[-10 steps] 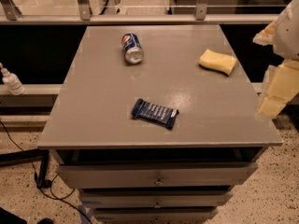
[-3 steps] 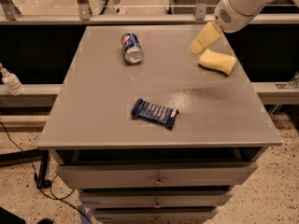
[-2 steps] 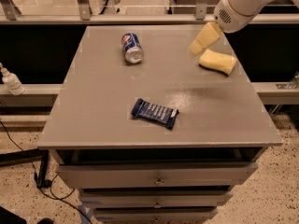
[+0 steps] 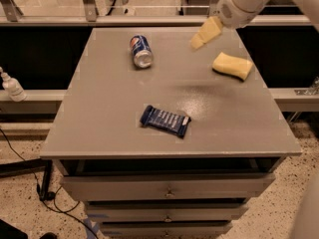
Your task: Place pepsi can upright
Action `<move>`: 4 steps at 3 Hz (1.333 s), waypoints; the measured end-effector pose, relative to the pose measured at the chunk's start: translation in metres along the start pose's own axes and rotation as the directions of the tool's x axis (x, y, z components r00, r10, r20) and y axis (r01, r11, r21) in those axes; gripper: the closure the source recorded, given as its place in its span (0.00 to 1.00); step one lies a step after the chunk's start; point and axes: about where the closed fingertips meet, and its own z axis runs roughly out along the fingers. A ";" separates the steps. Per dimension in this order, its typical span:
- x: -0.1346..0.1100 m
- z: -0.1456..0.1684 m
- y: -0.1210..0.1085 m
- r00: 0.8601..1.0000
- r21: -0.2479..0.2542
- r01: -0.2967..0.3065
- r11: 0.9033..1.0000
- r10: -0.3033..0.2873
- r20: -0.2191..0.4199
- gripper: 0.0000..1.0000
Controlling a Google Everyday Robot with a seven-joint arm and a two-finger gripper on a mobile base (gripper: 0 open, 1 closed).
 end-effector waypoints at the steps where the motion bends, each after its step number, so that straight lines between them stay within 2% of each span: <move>1: -0.047 0.033 0.004 0.995 -0.006 -0.096 0.995 0.096 0.010 0.00; 2: -0.093 0.056 0.019 0.987 -0.045 -0.154 0.987 0.155 0.032 0.00; 3: -0.131 0.074 0.052 0.980 -0.121 -0.187 0.975 0.194 0.046 0.00; 4: -0.152 0.093 0.085 0.975 -0.184 -0.210 0.960 0.220 0.034 0.00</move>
Offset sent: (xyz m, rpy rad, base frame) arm 0.1399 0.1208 0.0255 0.2258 0.0070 -0.1397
